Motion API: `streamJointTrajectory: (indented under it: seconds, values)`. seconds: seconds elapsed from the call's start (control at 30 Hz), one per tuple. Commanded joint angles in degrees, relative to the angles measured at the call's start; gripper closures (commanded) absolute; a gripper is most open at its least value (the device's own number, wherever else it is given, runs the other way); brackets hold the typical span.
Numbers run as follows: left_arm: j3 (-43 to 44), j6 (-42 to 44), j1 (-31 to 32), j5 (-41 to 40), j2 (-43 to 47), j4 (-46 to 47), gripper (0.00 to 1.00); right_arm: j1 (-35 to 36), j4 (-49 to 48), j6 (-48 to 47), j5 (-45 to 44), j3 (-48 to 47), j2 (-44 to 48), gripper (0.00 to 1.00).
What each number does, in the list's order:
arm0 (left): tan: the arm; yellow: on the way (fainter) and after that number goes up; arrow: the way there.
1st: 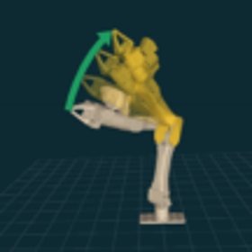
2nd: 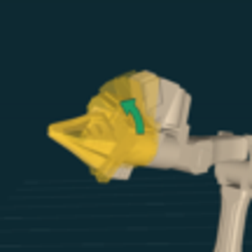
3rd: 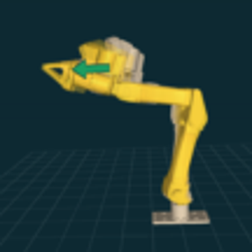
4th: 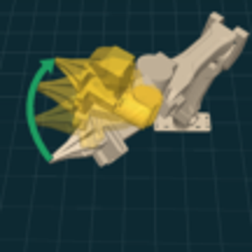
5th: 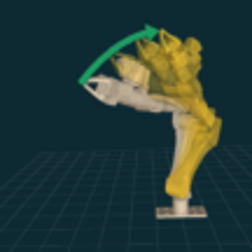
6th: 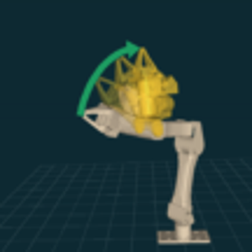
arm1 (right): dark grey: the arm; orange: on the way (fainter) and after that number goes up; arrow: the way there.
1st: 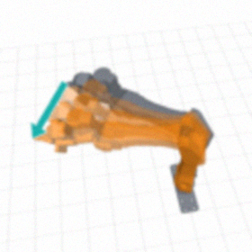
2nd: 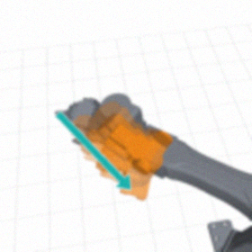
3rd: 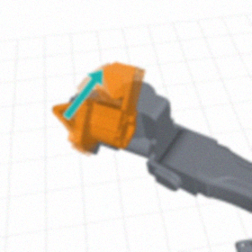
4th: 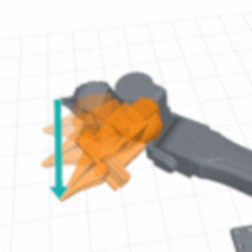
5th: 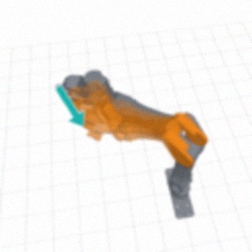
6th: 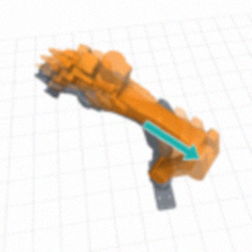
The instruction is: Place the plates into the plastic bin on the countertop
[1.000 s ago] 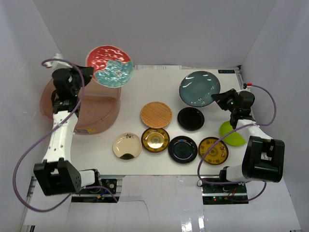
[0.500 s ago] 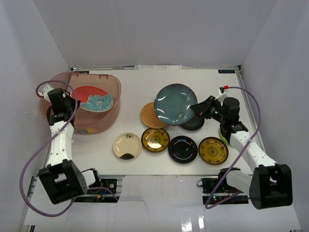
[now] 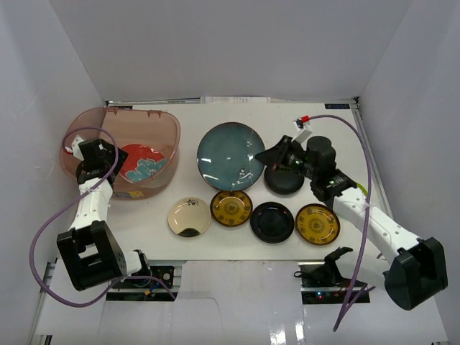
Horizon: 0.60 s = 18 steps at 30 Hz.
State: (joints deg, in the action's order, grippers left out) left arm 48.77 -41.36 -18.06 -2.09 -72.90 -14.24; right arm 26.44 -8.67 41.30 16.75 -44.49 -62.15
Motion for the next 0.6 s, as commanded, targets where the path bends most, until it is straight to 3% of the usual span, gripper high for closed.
streamJointTrajectory:
  seconds: [0.0,0.13,0.5,0.57]
  values:
    - [0.88,-0.91,-0.04,4.44,3.82,7.65,0.22,5.37,-10.49,1.77,-5.05,-9.11,-2.88,0.92]
    - [2.46,-1.18,-0.04,12.08,7.33,8.44,0.02,10.81,-11.72,2.38,-8.66,-16.32,-11.47,0.92]
    - [11.25,-3.81,0.48,30.46,23.85,8.44,0.02,18.47,-11.55,3.44,-14.03,-40.90,-34.69,0.92]
    - [13.09,-5.64,1.45,36.76,25.00,8.70,0.02,19.44,-10.85,3.70,-13.94,-45.49,-40.75,0.92]
